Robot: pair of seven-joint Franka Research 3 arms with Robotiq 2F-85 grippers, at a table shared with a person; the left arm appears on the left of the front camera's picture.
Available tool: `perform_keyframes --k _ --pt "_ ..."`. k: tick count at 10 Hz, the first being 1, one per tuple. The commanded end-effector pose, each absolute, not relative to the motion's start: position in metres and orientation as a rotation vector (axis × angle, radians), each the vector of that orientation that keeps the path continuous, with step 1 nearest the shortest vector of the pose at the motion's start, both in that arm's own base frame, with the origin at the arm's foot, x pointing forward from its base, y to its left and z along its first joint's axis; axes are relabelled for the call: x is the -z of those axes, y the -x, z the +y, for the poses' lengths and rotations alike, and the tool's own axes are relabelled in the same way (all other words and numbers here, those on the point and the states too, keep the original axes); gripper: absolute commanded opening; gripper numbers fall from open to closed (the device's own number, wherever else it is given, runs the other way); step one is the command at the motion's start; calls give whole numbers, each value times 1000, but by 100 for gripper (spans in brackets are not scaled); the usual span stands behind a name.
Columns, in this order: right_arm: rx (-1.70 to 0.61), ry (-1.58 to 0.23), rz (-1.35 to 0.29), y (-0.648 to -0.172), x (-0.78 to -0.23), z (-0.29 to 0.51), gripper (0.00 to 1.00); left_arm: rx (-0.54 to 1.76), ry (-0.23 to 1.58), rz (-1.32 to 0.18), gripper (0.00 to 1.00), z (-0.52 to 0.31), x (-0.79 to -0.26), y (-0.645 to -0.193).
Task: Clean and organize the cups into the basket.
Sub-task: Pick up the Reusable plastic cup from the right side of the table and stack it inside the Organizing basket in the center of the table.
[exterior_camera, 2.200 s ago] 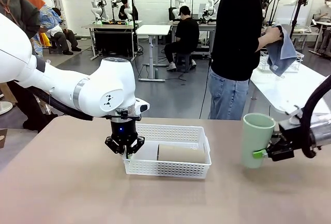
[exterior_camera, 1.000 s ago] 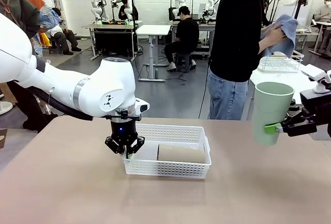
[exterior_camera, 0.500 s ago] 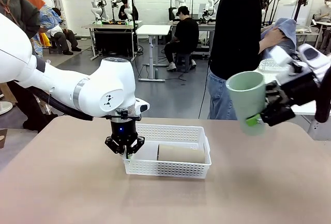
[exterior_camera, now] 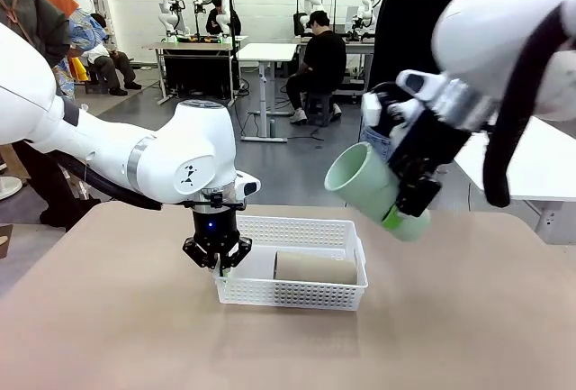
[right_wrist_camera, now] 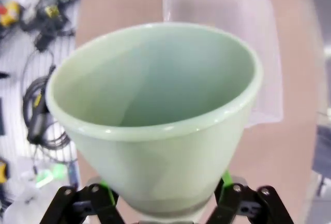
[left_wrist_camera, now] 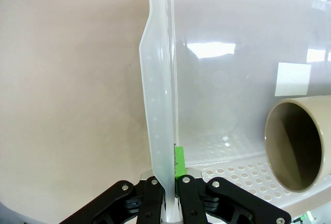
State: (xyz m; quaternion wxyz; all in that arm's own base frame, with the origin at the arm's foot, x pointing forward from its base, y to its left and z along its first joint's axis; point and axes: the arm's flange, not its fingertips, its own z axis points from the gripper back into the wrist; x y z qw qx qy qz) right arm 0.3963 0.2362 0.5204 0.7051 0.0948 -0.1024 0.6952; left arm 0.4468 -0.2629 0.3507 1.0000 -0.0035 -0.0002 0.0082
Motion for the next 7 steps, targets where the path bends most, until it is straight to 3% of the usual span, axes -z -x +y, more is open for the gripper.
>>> perform_keyframes --k 1,7 --pt "-1628 -164 -17 -422 -524 274 83 -19 9 0 0 -262 -351 -446" --pt "-1658 -184 57 -486 -460 339 83 -19 9 0 0 -262 -351 -446"
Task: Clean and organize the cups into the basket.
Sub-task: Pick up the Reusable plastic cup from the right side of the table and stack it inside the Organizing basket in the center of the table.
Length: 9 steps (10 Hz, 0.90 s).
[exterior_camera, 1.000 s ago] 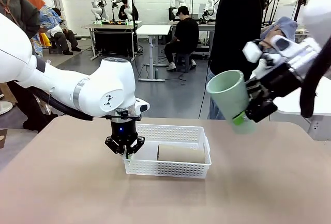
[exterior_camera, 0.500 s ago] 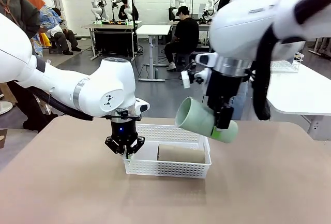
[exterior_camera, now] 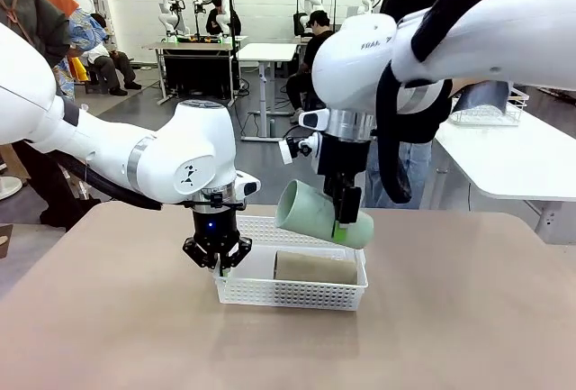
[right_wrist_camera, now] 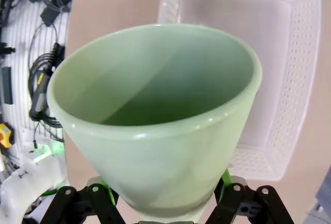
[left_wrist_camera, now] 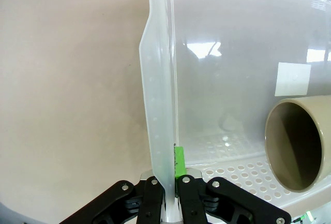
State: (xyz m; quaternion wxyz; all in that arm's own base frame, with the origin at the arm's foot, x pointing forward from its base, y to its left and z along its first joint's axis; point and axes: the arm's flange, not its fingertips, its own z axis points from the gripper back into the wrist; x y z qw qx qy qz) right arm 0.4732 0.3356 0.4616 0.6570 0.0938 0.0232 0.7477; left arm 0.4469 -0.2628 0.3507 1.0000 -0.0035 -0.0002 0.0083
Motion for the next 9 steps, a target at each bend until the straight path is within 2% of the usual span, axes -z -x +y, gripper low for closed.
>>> perform_keyframes --k 1,7,8,9 --pt "-1635 -205 31 -495 -453 335 83 -19 9 0 0 -262 -351 -446" --pt "-1658 -246 -249 -511 -421 331 83 -19 9 0 0 -262 -351 -446" --pt "-1606 -231 -132 -521 -429 334 83 -19 9 0 0 -262 -351 -446" --pt "-1606 -231 -132 -521 -429 334 83 -19 9 0 0 -262 -351 -446"
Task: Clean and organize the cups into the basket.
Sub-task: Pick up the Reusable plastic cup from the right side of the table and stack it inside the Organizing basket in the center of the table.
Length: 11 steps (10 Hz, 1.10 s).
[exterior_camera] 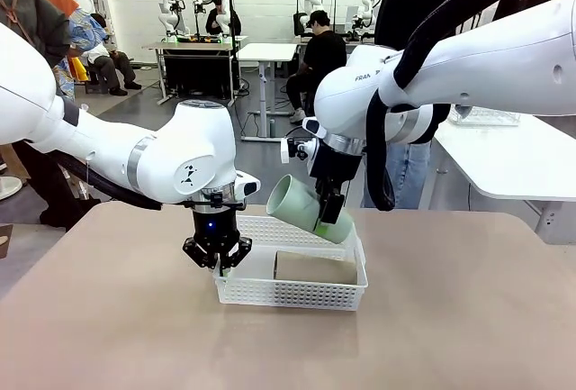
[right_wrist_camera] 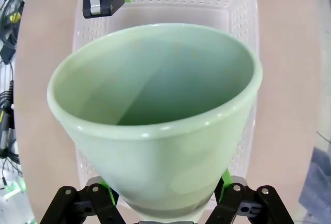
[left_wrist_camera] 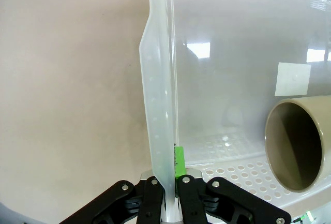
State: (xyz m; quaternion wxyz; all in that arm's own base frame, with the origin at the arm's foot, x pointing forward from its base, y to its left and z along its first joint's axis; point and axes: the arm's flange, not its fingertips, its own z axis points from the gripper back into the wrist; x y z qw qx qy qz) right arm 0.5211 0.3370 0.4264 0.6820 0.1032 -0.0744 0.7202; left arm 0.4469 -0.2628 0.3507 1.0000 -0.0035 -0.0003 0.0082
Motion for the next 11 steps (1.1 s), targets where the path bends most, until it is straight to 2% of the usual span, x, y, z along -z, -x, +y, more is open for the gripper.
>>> perform_keyframes --k 1,3,6,11 --pt "-1606 -231 -132 -521 -429 334 83 -19 9 0 0 -262 -351 -446" --pt "-1616 -236 -154 -520 -426 336 83 -19 9 0 0 -262 -351 -446" --pt "-1562 -362 -155 -538 -405 317 83 -19 9 0 0 -262 -351 -446" --pt "-1538 -397 -120 -556 -379 320 83 -19 9 0 0 -262 -351 -446"
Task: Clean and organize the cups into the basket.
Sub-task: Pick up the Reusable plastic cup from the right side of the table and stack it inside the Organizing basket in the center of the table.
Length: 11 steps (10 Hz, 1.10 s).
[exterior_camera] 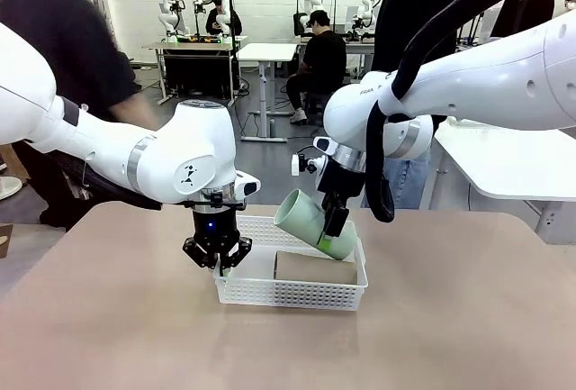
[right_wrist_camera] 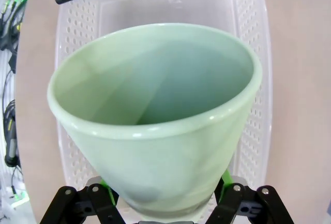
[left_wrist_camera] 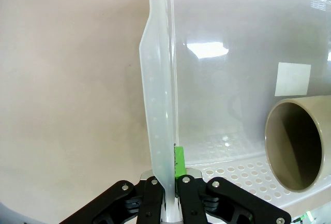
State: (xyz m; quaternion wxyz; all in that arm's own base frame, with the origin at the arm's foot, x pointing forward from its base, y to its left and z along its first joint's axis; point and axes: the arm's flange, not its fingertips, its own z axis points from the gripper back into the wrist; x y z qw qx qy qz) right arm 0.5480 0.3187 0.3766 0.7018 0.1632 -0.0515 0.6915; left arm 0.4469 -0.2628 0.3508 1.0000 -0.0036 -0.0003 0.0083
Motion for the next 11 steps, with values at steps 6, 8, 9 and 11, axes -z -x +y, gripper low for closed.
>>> perform_keyframes --k 6,8,9,11 --pt "-1509 -442 -15 -577 -346 328 90 -19 9 0 0 -262 -351 -446" --pt "-1516 -447 -6 -577 -345 329 100 -19 9 0 0 -262 -351 -446" --pt "-1516 -448 -7 -577 -345 328 100 -19 9 0 0 -262 -351 -446" --pt "-1517 -455 -15 -576 -347 326 100 -19 9 0 0 -262 -351 -446"
